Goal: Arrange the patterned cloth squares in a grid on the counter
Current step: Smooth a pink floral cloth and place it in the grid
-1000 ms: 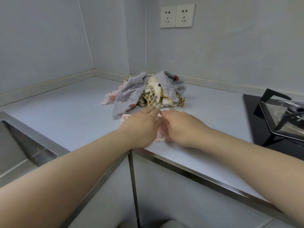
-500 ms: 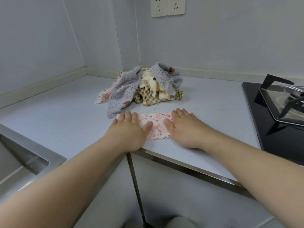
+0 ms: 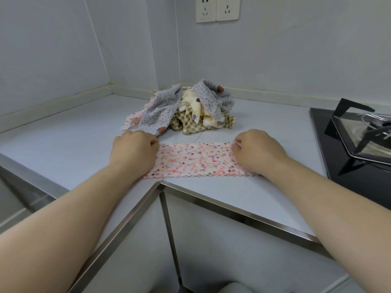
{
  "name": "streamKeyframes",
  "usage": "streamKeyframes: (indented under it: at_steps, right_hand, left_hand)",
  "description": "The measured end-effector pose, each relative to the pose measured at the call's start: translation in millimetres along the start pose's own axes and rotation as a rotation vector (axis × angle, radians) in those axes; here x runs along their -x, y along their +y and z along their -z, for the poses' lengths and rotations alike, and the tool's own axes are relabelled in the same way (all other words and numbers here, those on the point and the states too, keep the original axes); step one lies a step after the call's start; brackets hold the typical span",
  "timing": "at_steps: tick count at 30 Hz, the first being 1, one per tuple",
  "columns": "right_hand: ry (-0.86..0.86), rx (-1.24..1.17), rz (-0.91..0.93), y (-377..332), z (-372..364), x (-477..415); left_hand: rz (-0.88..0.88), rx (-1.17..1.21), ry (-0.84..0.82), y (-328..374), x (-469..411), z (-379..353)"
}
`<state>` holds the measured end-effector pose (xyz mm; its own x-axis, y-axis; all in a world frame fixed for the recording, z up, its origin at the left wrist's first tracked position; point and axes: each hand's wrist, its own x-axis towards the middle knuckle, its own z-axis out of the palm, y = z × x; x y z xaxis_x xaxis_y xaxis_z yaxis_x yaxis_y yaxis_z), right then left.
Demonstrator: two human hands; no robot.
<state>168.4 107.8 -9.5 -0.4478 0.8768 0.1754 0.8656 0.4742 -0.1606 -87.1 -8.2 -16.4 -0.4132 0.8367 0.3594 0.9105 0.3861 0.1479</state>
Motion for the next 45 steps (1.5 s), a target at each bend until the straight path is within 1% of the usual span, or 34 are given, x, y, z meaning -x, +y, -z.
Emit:
streamKeyframes:
  at_steps: [2, 5, 8, 10, 12, 15, 19, 22, 25, 28, 35, 37, 41, 42, 45]
  right_hand:
    - [-0.044, -0.097, -0.023, 3.7, -0.2, -3.3]
    - [-0.094, -0.174, -0.059, 5.4, 0.7, -6.2]
    - [-0.053, -0.264, -0.067, 8.3, -1.2, -10.3]
    - [-0.020, -0.381, -0.068, 11.1, -1.7, -10.3]
    - [-0.036, -0.472, -0.091, 12.1, -1.6, -9.9]
    - [-0.070, -0.473, -0.093, 12.9, -0.7, -10.6]
    - [-0.058, -0.508, -0.076, 14.8, -2.2, -12.1]
    - [-0.006, -0.533, -0.040, 16.0, -4.1, -11.3]
    - [0.112, -0.643, -0.014, 15.9, -3.0, -10.8]
    - [0.192, -0.786, 0.023, 14.3, 3.3, -9.0]
    - [0.238, -1.129, 0.118, -4.4, 21.0, 6.1]
    - [0.257, -1.232, 0.116, -14.0, 26.9, 11.4]
    - [0.231, -1.480, 0.126, -32.9, 31.5, 22.8]
    - [0.229, -1.487, 0.143, -36.1, 30.9, 24.9]
    - [0.220, -1.401, 0.209, -43.5, 28.8, 31.3]
  left_hand:
    - [-0.008, 0.053, -0.032, -3.3, -2.4, -1.2]
    - [0.035, 0.113, -0.052, -3.6, -4.5, -1.4]
    - [0.068, 0.121, -0.060, -2.1, -4.6, -1.7]
    - [0.051, 0.119, -0.044, 3.2, -3.0, -1.3]
    - [0.034, 0.162, -0.019, 9.8, 0.8, 0.7]
    - [0.049, 0.283, -0.014, 17.6, 6.4, 4.4]
    - [0.125, 0.455, -0.026, 20.3, 11.2, 8.7]
    - [0.144, 0.533, 0.020, 20.4, 10.9, 11.4]
    - [0.197, 0.638, 0.096, 21.8, 9.9, 14.1]
    - [0.242, 0.681, 0.146, 24.2, 9.3, 16.1]
    - [0.277, 0.823, 0.222, 44.9, 8.8, 38.0]
    - [0.260, 0.874, 0.220, 54.8, 11.6, 47.4]
    - [0.200, 0.975, 0.166, 74.9, 22.1, 62.3]
    - [0.172, 1.002, 0.164, 79.3, 25.7, 65.0]
    - [0.060, 1.011, 0.204, 89.6, 36.3, 71.0]
